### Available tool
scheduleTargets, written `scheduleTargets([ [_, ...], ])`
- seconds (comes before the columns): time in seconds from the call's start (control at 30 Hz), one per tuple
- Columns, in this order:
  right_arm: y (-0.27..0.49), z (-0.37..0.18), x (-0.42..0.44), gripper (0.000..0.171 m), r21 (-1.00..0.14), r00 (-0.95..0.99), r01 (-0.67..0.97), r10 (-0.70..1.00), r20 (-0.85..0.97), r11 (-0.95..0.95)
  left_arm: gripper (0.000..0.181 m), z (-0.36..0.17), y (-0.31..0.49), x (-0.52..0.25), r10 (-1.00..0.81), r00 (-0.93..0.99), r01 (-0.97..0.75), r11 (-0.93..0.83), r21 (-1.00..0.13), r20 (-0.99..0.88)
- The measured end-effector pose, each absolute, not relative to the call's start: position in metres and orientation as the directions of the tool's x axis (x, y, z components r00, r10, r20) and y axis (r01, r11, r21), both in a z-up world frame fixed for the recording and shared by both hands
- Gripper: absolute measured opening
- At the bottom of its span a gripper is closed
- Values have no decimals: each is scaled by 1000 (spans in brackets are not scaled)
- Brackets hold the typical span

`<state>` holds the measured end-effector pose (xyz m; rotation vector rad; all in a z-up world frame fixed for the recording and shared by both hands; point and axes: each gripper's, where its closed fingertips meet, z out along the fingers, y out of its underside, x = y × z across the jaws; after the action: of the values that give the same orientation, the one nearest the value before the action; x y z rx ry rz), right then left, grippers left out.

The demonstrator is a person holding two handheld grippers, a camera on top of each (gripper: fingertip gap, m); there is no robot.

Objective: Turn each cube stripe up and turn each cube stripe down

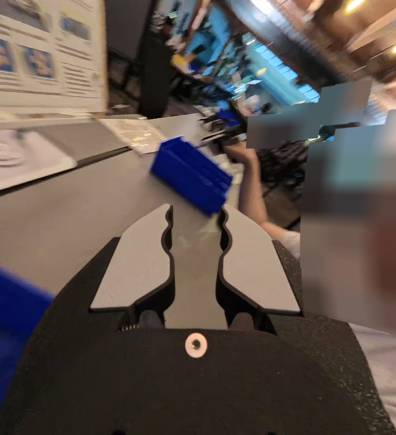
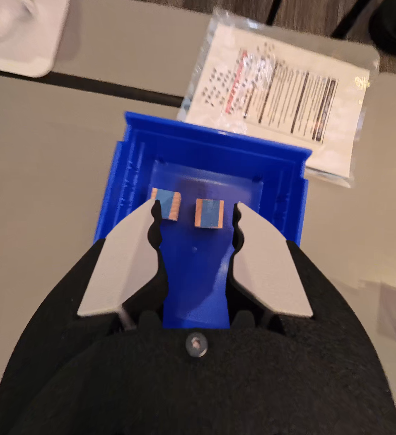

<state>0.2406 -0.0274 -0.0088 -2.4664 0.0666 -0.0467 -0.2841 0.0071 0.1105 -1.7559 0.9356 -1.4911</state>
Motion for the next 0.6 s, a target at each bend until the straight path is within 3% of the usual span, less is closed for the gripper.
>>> scheduleTargets([
  [0.1, -25, 5, 228, 56, -673, 1000, -12, -10, -7, -740, 37, 66, 38, -327, -855, 461, -345, -420, -840, 238],
  [0.17, -22, 5, 225, 56, -675, 1000, 3, 1, 4, -738, 38, 42, 62, -356, -812, 583, -489, -361, -794, 10],
  [0.27, -17, -2, 220, 56, -660, 1000, 30, 25, 17, -750, 39, 10, 82, -368, -823, 542, -634, -270, -725, -168],
  [0.47, -12, -17, 209, 54, -619, 995, 95, 100, 27, -780, 40, -67, 100, -360, -895, 352, -850, -184, -494, -272],
  [0.6, -11, -20, 204, 50, -625, 990, 84, 135, -35, -776, 54, -92, 108, -357, -923, 261, -925, -155, -348, -283],
])
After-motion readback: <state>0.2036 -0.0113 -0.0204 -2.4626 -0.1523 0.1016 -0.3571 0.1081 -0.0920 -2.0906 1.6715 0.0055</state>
